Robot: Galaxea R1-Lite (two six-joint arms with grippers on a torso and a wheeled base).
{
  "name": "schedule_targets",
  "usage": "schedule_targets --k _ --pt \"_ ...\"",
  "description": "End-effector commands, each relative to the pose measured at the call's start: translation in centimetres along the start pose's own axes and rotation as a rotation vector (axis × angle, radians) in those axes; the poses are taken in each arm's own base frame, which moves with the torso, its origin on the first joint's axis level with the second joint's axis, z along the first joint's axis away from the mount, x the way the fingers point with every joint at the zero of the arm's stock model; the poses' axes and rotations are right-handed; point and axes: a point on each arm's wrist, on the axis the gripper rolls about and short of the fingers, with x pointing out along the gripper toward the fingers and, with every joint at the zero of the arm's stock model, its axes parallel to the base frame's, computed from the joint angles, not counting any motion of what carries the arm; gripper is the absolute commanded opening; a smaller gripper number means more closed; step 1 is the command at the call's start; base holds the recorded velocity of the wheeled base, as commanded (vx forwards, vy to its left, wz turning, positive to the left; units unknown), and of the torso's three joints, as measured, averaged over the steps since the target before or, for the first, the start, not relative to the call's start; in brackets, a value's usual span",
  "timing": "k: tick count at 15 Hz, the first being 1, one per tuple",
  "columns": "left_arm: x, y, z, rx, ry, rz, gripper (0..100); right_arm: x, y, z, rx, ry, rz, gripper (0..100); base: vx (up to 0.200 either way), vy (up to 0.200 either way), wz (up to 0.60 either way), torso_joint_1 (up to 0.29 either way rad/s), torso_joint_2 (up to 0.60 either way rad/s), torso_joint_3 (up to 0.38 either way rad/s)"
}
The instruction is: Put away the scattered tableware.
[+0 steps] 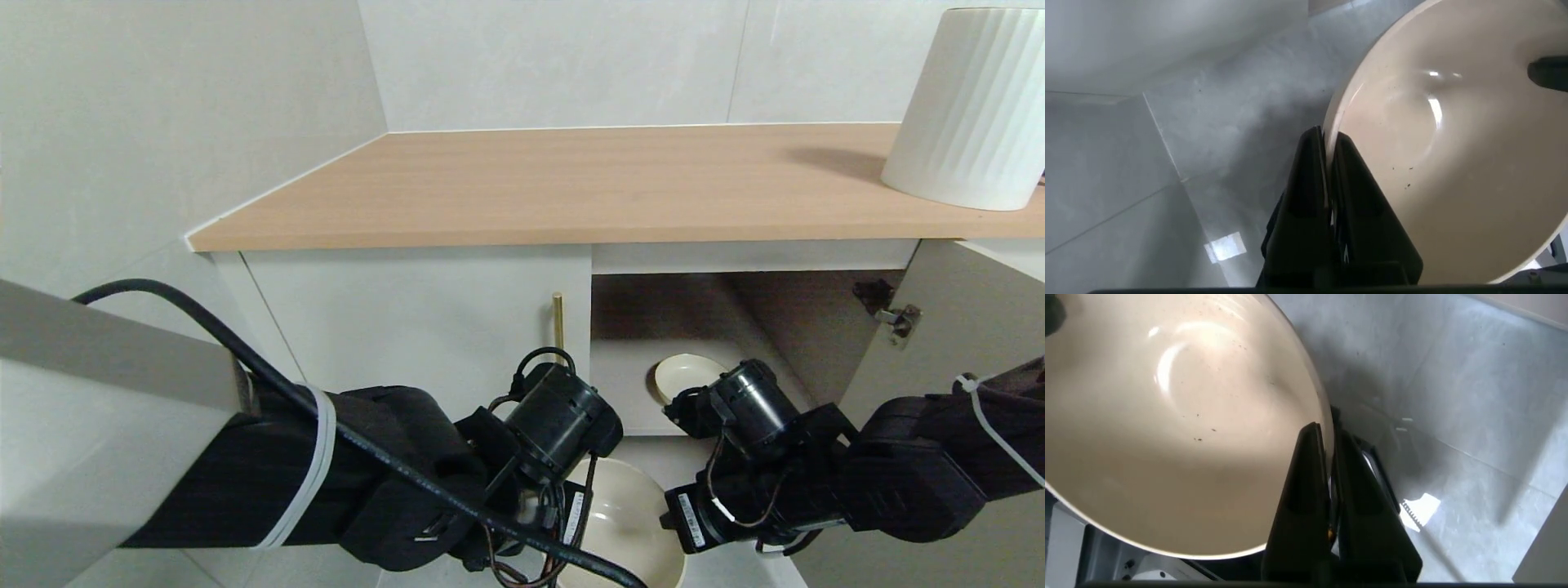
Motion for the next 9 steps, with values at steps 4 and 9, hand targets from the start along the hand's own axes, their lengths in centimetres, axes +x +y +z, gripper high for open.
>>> schedule_targets --k 4,9 --pt "-0.01 0.02 -0.01 0.0 -0.001 0.003 0 0.27 -0.06 -0.1 0.001 0.009 -0.004 0 0.0 0.0 0.0 0.0 0.0 0.0" --pt "-0.42 0.16 0.26 -0.009 -0.014 -0.001 100 0.6 -0.21 -0.21 0.001 0.018 -0.018 0 0.0 0.0 0.0 0.0 0.0 0.0"
